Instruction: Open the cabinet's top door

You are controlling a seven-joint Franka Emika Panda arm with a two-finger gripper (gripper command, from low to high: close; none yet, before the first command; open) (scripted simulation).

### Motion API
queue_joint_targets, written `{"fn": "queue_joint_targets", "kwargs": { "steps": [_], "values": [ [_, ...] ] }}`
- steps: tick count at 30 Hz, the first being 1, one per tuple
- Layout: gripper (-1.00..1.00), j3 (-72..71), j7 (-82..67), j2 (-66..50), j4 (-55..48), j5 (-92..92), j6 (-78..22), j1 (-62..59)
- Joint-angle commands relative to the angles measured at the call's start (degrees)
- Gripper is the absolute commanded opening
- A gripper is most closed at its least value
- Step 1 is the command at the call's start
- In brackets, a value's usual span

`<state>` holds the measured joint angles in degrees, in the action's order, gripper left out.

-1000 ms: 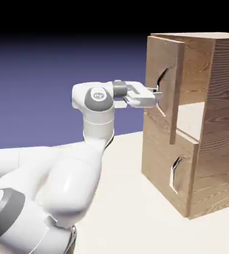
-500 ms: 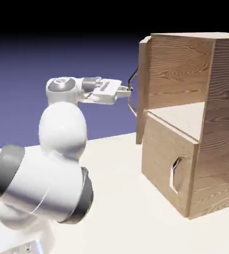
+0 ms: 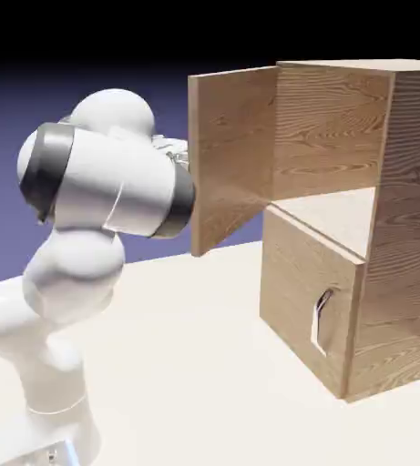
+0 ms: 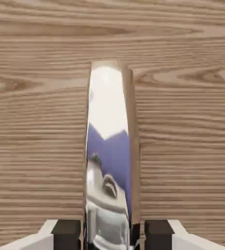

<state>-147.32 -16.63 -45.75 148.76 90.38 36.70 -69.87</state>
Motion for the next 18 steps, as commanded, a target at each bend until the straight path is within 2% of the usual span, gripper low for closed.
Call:
{"fn": "queue_joint_targets", "kwargs": {
  "steps": [1, 9, 18],
  "values": [
    [-1.00, 0.50, 1.53, 2.08, -1.60, -1.99, -0.51, 0.84],
    [-1.00, 4.98, 10.37, 18.69, -14.81, -16.38, -1.71, 5.10],
    [-1.00, 9.98, 12.06, 37.37, -29.75, -28.63, -0.15, 5.78]
  ]
}}
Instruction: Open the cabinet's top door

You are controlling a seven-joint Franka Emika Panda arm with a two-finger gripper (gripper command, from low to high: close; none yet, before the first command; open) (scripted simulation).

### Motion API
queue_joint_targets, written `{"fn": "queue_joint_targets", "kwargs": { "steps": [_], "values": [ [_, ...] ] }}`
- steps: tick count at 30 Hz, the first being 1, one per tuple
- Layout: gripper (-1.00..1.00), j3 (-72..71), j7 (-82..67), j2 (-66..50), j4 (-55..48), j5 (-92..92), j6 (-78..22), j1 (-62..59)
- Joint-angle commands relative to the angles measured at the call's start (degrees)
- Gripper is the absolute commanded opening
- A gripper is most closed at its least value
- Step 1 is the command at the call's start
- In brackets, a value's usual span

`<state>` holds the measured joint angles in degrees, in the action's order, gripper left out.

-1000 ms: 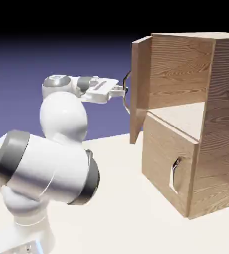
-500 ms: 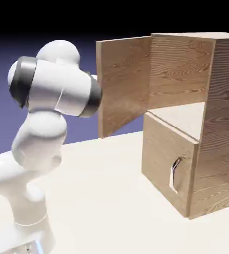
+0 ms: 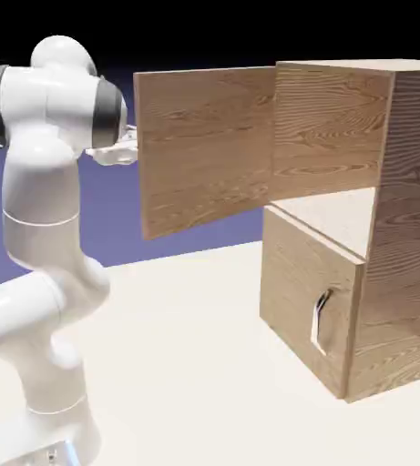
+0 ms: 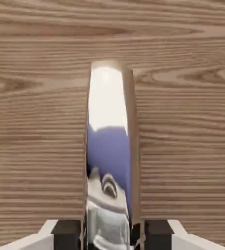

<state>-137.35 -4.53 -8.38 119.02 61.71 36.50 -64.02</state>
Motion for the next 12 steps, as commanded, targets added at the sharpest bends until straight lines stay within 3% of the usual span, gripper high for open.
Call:
{"fn": "queue_joint_targets", "kwargs": {
  "steps": [1, 12],
  "values": [
    [-1.00, 0.48, -0.32, 2.08, -1.66, -1.11, 0.23, -0.27],
    [-1.00, 3.22, -6.62, 22.86, -19.53, -11.00, 0.00, -5.81]
  ]
}}
